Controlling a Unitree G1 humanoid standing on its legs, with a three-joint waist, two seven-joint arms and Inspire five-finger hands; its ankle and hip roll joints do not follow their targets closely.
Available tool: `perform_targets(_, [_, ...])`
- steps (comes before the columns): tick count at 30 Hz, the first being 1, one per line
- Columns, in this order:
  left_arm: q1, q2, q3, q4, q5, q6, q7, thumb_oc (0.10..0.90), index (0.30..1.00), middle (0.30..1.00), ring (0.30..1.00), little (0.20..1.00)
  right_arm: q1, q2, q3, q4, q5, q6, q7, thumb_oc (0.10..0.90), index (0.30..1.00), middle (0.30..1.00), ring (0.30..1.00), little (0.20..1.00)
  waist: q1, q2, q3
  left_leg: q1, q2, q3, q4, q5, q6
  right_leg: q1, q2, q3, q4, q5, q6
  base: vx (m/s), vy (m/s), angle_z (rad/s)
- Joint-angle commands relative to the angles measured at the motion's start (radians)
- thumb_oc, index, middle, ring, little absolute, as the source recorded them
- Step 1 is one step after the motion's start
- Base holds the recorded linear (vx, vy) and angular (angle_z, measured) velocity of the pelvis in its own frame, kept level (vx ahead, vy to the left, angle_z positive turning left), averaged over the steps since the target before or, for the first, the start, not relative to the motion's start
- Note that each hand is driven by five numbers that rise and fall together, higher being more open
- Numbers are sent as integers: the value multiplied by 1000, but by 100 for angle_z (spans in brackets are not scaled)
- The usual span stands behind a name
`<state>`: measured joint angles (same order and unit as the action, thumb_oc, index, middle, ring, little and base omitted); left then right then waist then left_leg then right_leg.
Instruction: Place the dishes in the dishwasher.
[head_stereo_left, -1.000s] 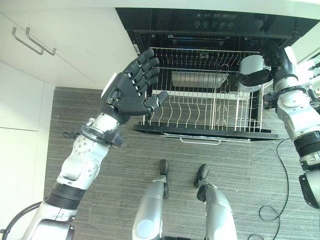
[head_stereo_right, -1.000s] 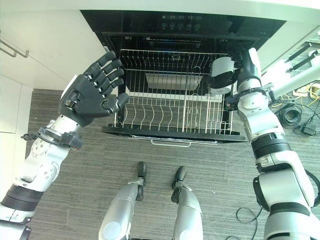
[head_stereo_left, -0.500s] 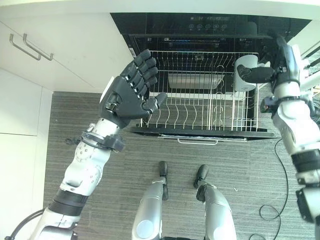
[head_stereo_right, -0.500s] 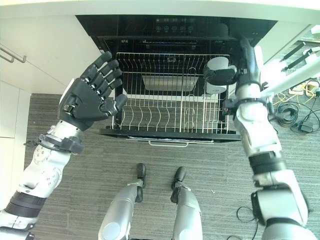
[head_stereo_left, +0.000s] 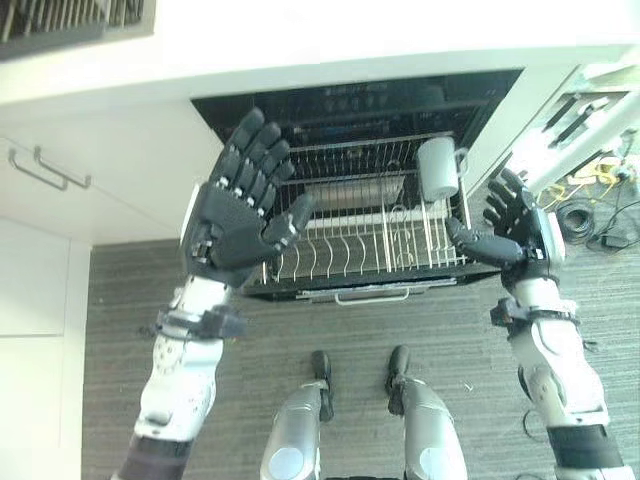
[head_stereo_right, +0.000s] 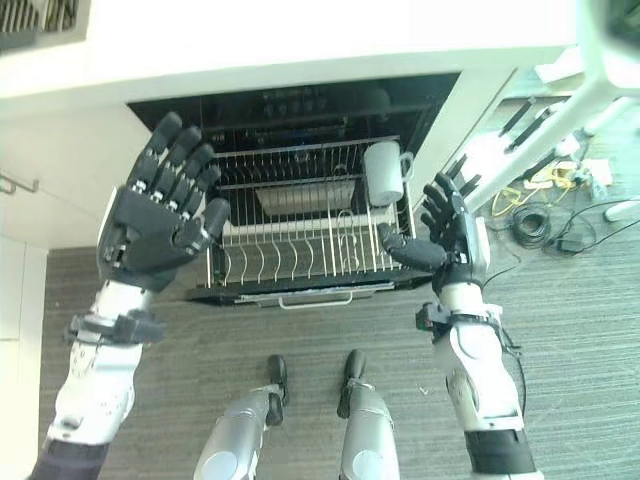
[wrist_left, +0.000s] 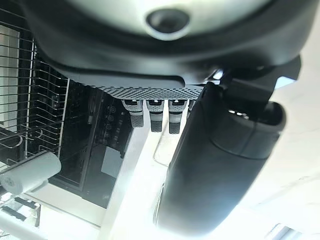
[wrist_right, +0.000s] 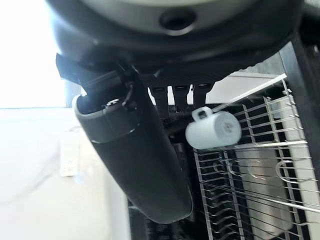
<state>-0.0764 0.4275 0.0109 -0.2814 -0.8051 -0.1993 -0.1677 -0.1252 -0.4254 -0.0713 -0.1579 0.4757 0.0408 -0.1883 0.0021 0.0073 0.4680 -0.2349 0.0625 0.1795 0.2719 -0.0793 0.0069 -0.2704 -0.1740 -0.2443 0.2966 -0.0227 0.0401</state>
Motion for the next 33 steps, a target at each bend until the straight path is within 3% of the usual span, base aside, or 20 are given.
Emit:
perform_targets(1, [2, 4, 53, -94, 48, -78, -72, 800, 900, 900, 900, 900, -34, -20, -74, -84, 33, -165, 45, 800, 900, 900, 900, 900, 19, -1, -178, 97, 25, -52, 28, -147, -42, 41, -99, 44, 3, -79, 130, 123, 247, -12])
perform_targets(6, [76, 16, 113, -102, -1, -1, -153, 800, 900, 900, 900, 900, 88, 28, -120, -153, -14, -210, 42, 800, 900, 900, 900, 900, 17, -7, -197, 146, -13, -75, 28, -179, -11, 90, -136, 58, 3, 0, 158, 112, 229, -3])
perform_targets(7, [96, 16, 122, -111, 5, 13, -164, 800, 900, 900, 900, 900, 111, 47, -118, -165, -11, -220, 56, 800, 900, 900, 900, 900, 21, -4, -199, 159, -16, -71, 28, -188, 0, 116, -130, 24, 3, 43, 163, 78, 213, -9])
perform_targets(9, [122, 15, 133, -117, 22, 18, -168, 800, 900, 900, 900, 900, 120, 66, -103, -163, -51, -237, 65, 800, 900, 900, 900, 900, 32, 25, -197, 181, 1, -41, 28, -198, 17, 189, -87, -75, 3, 48, 148, 57, 225, -30])
perform_targets(11, [117, 19, 121, -109, 20, 20, -172, 800, 900, 900, 900, 900, 120, 51, -97, -166, -52, -231, 47, 800, 900, 900, 900, 900, 12, 35, -201, 183, -9, -65, 28, -201, 34, 214, 28, -22, 3, -42, 119, 51, 57, -67])
perform_targets(12, [100, 12, 87, -92, 13, 23, -192, 800, 900, 900, 900, 900, 127, 37, -101, -162, -98, -243, 3, 800, 900, 900, 900, 900, -11, 28, -220, 178, -54, -101, 28, -193, 47, 221, 154, 51, 3, -112, 69, 52, -47, -37])
perform_targets(14, [86, 11, 67, -83, 25, 15, -180, 800, 900, 900, 900, 900, 114, 21, -97, -145, -105, -262, -3, 800, 900, 900, 900, 900, 3, 11, -231, 174, -76, -89, 28, -189, 41, 225, 152, 5, 3, -168, 45, 60, -153, 53])
perform_targets(20, [124, -4, 85, -97, -12, 31, -194, 800, 900, 900, 900, 900, 155, -29, -138, -176, -81, -248, 14, 800, 900, 900, 900, 900, 5, -2, -258, 192, -84, -65, 28, -171, 22, 240, 151, 27, 3, -214, 19, 85, -153, 15])
perform_targets(22, [127, -9, 78, -105, -14, 51, -211, 800, 900, 900, 900, 900, 159, -45, -148, -186, -99, -241, -6, 800, 900, 900, 900, 900, 8, -18, -243, 208, -60, -8, 28, -137, -11, 259, 120, 9, 3, -206, 5, 32, -124, 11])
perform_targets(25, [131, -1, 71, -114, -21, 44, -210, 800, 900, 900, 900, 900, 151, -69, -160, -192, -83, -222, -14, 800, 900, 900, 900, 900, -8, -25, -230, 212, 29, 48, 28, -110, -47, 266, 93, -10, 3, -200, 2, -26, 32, 16])
perform_targets(27, [156, 3, 85, -132, -42, 26, -191, 800, 900, 900, 900, 900, 156, -100, -175, -204, -64, -211, 0, 800, 900, 900, 900, 900, -12, -9, -238, 182, 94, 1, 28, -83, -89, 262, 90, -2, 3, -205, 8, -8, 197, 28])
perform_targets(30, [171, -4, 97, -131, -53, 16, -176, 800, 900, 900, 900, 900, 147, -125, -181, -209, -54, -194, 14, 800, 900, 900, 900, 900, -12, 2, -260, 124, 152, -54, 28, -35, -120, 246, 90, 20, 3, -213, 4, 8, 247, -3])
perform_targets(33, [158, -17, 93, -119, -51, 18, -198, 800, 900, 900, 900, 900, 137, -132, -189, -202, -68, -186, 5, 800, 900, 900, 900, 900, -24, 18, -277, 70, 223, -68, 28, 19, -148, 241, 84, 33, 3, -228, -4, 52, 291, -34])
